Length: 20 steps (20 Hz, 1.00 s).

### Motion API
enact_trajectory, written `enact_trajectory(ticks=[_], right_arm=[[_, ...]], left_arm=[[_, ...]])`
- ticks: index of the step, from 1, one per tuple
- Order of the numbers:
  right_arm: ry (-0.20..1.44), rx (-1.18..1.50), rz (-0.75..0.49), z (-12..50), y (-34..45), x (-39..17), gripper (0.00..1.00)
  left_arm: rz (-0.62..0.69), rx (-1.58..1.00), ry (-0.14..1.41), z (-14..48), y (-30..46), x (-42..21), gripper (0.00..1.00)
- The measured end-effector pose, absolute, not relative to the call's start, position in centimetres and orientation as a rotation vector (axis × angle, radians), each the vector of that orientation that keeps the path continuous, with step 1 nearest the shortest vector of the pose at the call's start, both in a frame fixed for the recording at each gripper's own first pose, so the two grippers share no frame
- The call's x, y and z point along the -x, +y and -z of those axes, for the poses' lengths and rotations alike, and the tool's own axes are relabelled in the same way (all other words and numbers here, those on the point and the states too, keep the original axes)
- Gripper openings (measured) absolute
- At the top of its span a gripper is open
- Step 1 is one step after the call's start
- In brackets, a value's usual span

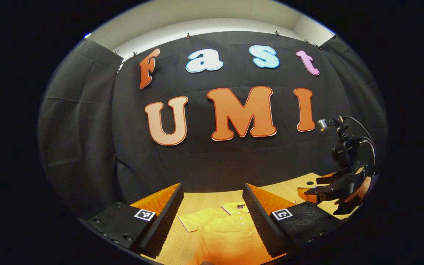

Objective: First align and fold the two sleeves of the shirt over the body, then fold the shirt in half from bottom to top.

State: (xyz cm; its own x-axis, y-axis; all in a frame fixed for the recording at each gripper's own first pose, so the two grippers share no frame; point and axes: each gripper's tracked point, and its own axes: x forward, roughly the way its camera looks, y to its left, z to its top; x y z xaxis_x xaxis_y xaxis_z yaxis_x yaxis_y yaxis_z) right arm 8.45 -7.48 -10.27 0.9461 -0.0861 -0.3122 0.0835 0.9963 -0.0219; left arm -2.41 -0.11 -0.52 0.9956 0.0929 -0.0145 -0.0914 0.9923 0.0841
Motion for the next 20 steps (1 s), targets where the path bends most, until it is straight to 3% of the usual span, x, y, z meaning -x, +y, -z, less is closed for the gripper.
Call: enact_trajectory(ticks=[13, 19, 20], right_arm=[[0.701, 0.004, 0.044, 20.4, -9.6, -16.0, 0.82], [0.888, -0.037, 0.066, 25.1, -10.8, -17.7, 0.56], [0.921, -0.056, 0.068, 25.9, -10.8, -17.7, 0.61]], left_arm=[[-0.285, -0.096, 0.191, 5.9, 1.9, 5.2, 0.99], [-0.330, -0.087, 0.259, 7.9, 2.4, 6.1, 0.99], [-0.334, -0.085, 0.265, 8.0, 2.4, 6.3, 0.99]])
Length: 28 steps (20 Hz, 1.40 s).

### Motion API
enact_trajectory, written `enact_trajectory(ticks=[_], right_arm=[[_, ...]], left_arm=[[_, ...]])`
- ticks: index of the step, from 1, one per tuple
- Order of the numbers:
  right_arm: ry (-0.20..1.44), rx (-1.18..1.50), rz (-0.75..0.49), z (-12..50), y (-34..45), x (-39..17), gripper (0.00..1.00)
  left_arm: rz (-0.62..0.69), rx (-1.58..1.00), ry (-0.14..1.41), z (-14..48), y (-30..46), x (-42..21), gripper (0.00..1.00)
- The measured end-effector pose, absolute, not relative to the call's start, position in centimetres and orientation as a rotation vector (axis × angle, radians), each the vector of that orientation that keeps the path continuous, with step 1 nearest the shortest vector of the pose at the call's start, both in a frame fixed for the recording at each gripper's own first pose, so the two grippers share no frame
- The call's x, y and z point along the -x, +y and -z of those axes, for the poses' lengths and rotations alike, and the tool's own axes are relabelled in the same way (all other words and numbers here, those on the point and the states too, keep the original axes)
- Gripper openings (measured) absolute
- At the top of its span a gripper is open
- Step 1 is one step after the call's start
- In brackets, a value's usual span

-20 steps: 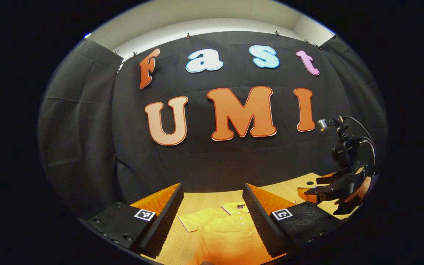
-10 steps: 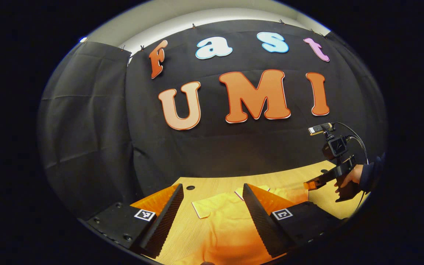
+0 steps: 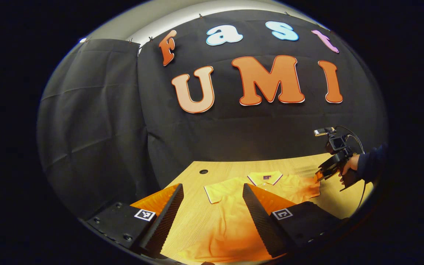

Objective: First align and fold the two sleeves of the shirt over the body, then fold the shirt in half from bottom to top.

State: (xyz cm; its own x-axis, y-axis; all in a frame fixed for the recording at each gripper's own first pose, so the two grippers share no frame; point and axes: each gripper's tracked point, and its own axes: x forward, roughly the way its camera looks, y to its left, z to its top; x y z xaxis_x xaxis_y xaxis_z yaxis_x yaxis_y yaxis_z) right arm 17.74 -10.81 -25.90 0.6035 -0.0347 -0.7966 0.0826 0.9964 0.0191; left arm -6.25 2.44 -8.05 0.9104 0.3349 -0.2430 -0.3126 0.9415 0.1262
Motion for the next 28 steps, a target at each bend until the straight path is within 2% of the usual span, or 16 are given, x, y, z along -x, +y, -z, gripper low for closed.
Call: enact_trajectory(ticks=[10, 11, 14, 15, 16, 17, 18, 19, 21, 28], right_arm=[[1.133, -0.114, 0.095, 30.3, -11.7, -18.3, 0.61], [1.136, -0.110, 0.091, 30.4, -11.7, -18.8, 0.67], [1.137, -0.098, 0.070, 30.0, -11.0, -19.3, 0.46], [1.125, -0.098, 0.063, 30.0, -10.9, -19.6, 0.46], [1.132, -0.133, 0.078, 29.9, -10.9, -19.6, 0.28], [1.127, -0.172, 0.060, 29.9, -10.6, -19.8, 0.13], [1.135, -0.255, 0.032, 29.8, -10.1, -20.0, 0.17], [1.141, -0.321, 0.015, 29.6, -9.8, -20.0, 0.06], [1.128, -0.429, -0.052, 28.7, -8.5, -20.1, 0.06], [1.014, -0.460, -0.158, 24.0, -5.5, -21.4, 0.06]], left_arm=[[-0.334, -0.066, 0.317, 9.9, 2.1, 6.1, 0.99], [-0.333, -0.062, 0.321, 9.8, 2.1, 6.0, 0.99], [-0.334, -0.048, 0.332, 10.5, 2.0, 6.0, 0.99], [-0.336, -0.043, 0.332, 10.5, 2.1, 6.0, 0.99], [-0.339, -0.039, 0.330, 10.6, 2.2, 5.9, 0.99], [-0.341, -0.035, 0.328, 10.4, 2.2, 5.9, 0.99], [-0.342, -0.032, 0.327, 10.5, 2.2, 5.9, 0.99], [-0.343, -0.031, 0.327, 10.5, 2.4, 5.9, 0.99], [-0.342, -0.030, 0.330, 10.4, 2.3, 6.0, 0.99], [-0.330, -0.038, 0.332, 10.4, 2.1, 5.5, 0.99]])
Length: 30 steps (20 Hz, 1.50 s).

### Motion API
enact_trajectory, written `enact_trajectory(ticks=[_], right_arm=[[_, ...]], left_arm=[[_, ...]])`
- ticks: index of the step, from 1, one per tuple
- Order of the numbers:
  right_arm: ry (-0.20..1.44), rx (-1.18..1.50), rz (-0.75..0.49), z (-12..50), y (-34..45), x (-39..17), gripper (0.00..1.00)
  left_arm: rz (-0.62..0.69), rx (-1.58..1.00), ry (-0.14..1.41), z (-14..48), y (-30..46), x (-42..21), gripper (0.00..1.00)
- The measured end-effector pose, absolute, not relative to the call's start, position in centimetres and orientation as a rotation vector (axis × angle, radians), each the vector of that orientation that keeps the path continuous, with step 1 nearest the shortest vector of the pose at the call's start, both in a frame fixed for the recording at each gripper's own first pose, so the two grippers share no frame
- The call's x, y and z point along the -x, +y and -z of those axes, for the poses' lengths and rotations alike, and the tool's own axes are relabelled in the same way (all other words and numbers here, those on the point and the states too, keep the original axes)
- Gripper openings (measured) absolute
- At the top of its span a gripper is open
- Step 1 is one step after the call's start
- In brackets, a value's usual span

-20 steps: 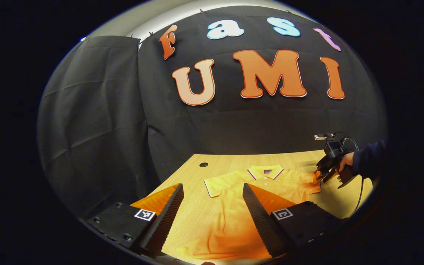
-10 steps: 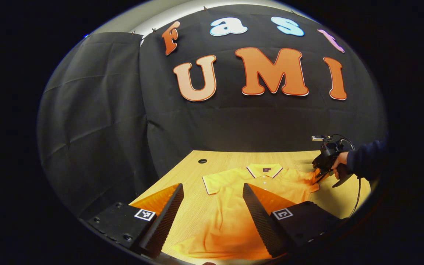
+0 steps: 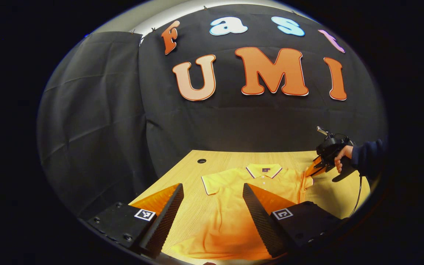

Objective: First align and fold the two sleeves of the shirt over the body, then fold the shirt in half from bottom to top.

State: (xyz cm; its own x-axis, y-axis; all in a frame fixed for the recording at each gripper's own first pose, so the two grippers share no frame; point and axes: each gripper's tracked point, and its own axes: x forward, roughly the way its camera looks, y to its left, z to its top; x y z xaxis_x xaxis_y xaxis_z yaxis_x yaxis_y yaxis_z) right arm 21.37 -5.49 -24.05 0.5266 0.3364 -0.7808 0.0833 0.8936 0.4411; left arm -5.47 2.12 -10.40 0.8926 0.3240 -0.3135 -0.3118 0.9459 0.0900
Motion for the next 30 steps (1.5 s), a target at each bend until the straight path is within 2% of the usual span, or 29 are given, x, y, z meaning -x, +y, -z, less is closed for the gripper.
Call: enact_trajectory(ticks=[5, 13, 17, 18, 19, 20, 21, 22, 23, 24, 25, 30], right_arm=[[0.988, -0.448, -0.266, 21.7, -2.3, -21.7, 0.06], [1.010, -0.464, -0.367, 22.3, 3.7, -22.1, 0.07], [1.006, -0.489, -0.398, 21.9, 5.2, -21.9, 0.22], [0.993, -0.487, -0.401, 21.6, 5.3, -22.0, 0.31], [0.982, -0.484, -0.403, 21.3, 5.4, -21.9, 0.23], [0.971, -0.477, -0.397, 21.1, 5.2, -21.8, 0.43], [0.959, -0.472, -0.396, 20.7, 5.1, -21.6, 0.46], [0.943, -0.467, -0.394, 20.3, 5.0, -21.4, 0.54], [0.923, -0.462, -0.391, 19.8, 4.8, -21.3, 0.70], [0.904, -0.458, -0.383, 19.4, 4.7, -21.1, 0.55], [0.886, -0.455, -0.379, 19.0, 4.6, -20.7, 0.69], [0.798, -0.429, -0.302, 17.2, 3.8, -18.8, 0.83]], left_arm=[[-0.341, -0.037, 0.337, 10.4, 2.4, 5.7, 0.99], [-0.384, -0.032, 0.359, 11.2, 3.0, 6.5, 0.99], [-0.399, -0.021, 0.364, 11.3, 3.8, 7.4, 0.99], [-0.400, -0.015, 0.363, 11.3, 4.1, 7.4, 0.99], [-0.395, -0.004, 0.366, 11.4, 4.3, 7.2, 0.99], [-0.392, 0.008, 0.367, 11.6, 4.7, 7.0, 0.99], [-0.383, 0.027, 0.370, 11.6, 5.1, 6.5, 0.99], [-0.373, 0.048, 0.373, 11.9, 5.5, 6.0, 0.99], [-0.368, 0.066, 0.376, 12.0, 6.1, 5.4, 0.99], [-0.367, 0.077, 0.384, 12.3, 6.7, 5.0, 0.99], [-0.366, 0.076, 0.395, 12.8, 7.6, 4.5, 0.99], [-0.268, 0.084, 0.431, 14.4, 9.9, 0.8, 0.99]])
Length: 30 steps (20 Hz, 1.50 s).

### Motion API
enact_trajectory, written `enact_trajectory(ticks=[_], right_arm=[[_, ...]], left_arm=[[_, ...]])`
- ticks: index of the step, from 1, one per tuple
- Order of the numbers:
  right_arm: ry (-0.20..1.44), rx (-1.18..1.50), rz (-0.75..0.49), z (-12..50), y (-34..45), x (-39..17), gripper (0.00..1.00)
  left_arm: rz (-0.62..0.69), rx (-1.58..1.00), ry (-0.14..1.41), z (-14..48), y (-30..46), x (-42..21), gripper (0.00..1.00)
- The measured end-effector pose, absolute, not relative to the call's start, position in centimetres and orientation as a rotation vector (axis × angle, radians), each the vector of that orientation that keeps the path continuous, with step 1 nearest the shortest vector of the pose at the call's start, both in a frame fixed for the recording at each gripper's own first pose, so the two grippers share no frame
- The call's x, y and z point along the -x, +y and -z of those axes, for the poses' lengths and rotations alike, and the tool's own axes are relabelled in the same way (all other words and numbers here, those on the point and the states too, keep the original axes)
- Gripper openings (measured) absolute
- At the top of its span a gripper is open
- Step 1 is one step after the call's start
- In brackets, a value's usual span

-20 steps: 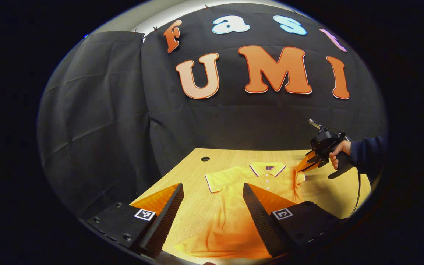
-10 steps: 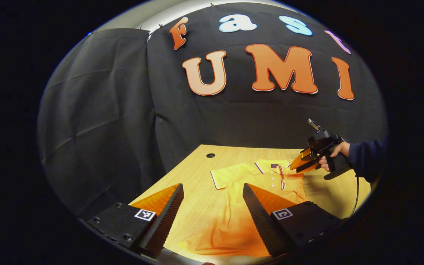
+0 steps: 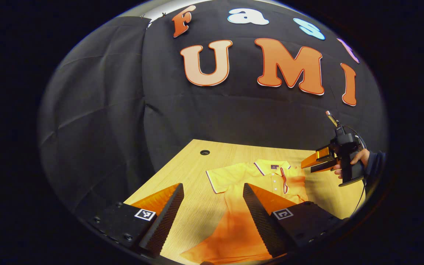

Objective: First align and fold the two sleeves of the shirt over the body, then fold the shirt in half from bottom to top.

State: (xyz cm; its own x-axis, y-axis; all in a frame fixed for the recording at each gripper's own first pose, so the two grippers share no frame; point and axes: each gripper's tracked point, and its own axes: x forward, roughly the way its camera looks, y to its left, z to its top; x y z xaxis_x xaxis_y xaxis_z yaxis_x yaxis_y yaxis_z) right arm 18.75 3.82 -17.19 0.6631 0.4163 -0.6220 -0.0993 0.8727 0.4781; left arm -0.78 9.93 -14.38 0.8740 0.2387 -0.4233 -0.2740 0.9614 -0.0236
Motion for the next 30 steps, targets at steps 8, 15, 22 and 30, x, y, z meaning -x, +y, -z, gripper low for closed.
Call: enact_trajectory(ticks=[8, 15, 22, 30], right_arm=[[0.609, -0.436, -0.131, 14.0, 1.8, -13.8, 0.97], [0.498, -0.400, 0.032, 12.8, 0.0, -9.8, 0.97], [0.377, -0.330, 0.156, 11.3, -0.7, -5.8, 0.97], [0.298, -0.294, 0.208, 9.7, -1.2, -1.8, 0.97]], left_arm=[[-0.154, 0.215, 0.597, 19.0, 14.2, -6.6, 0.98], [-0.071, 0.294, 0.841, 25.5, 15.1, -12.9, 0.98], [-0.039, 0.279, 1.055, 32.2, 14.7, -17.5, 0.98], [-0.107, 0.248, 1.214, 36.8, 14.7, -20.6, 0.98]])
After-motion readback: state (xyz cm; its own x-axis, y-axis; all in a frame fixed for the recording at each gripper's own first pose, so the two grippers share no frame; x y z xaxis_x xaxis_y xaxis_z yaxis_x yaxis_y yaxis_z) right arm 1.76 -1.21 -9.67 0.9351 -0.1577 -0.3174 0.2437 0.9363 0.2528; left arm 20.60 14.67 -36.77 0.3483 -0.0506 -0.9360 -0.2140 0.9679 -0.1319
